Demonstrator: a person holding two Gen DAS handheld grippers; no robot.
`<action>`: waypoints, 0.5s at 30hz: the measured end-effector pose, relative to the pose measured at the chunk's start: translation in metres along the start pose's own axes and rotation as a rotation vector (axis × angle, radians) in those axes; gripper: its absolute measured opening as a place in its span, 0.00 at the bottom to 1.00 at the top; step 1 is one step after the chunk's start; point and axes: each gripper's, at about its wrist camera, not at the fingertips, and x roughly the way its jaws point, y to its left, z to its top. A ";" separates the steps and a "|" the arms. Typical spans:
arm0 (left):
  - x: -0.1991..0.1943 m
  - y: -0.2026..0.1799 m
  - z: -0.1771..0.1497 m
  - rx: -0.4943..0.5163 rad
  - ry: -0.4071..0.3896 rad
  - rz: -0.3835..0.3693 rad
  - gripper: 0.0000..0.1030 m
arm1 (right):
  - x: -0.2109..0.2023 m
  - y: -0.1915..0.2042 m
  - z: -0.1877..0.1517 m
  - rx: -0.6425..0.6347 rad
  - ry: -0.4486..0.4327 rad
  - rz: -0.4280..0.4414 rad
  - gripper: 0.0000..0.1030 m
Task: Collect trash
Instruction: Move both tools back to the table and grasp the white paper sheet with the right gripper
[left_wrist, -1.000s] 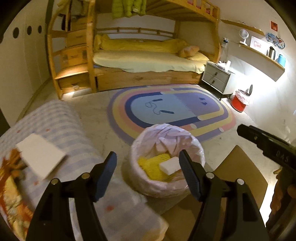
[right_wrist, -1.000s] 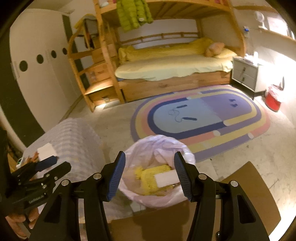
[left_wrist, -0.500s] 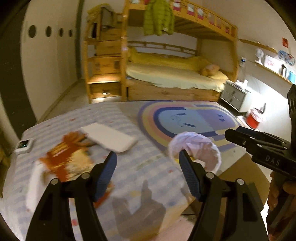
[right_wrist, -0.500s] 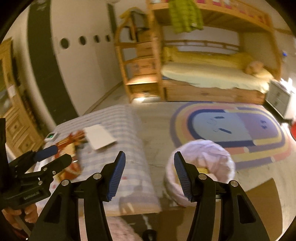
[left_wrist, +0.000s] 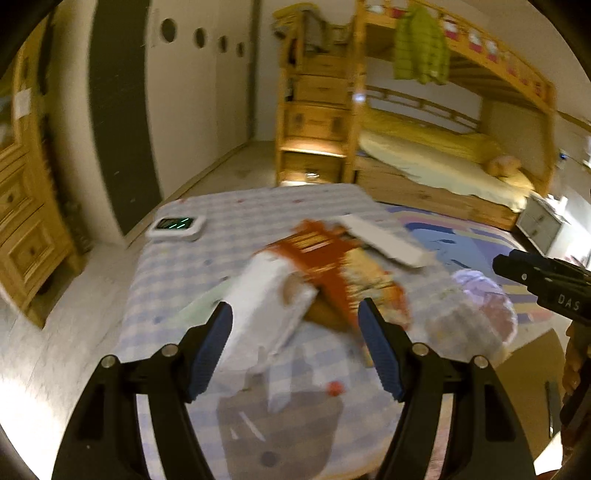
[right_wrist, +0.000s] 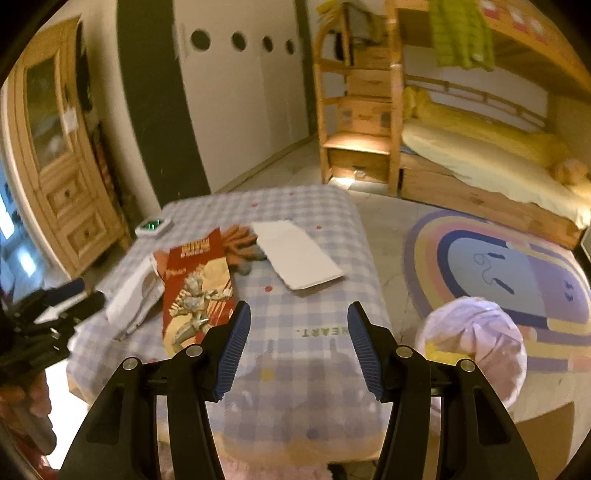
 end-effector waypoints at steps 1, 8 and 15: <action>0.003 0.007 -0.002 -0.009 0.007 0.016 0.67 | 0.010 0.003 0.002 -0.012 0.016 -0.001 0.54; 0.019 0.030 0.000 -0.067 0.029 0.031 0.67 | 0.063 0.009 0.012 -0.086 0.082 -0.019 0.54; 0.037 0.028 0.010 -0.075 0.038 0.023 0.67 | 0.115 0.007 0.017 -0.164 0.137 -0.015 0.74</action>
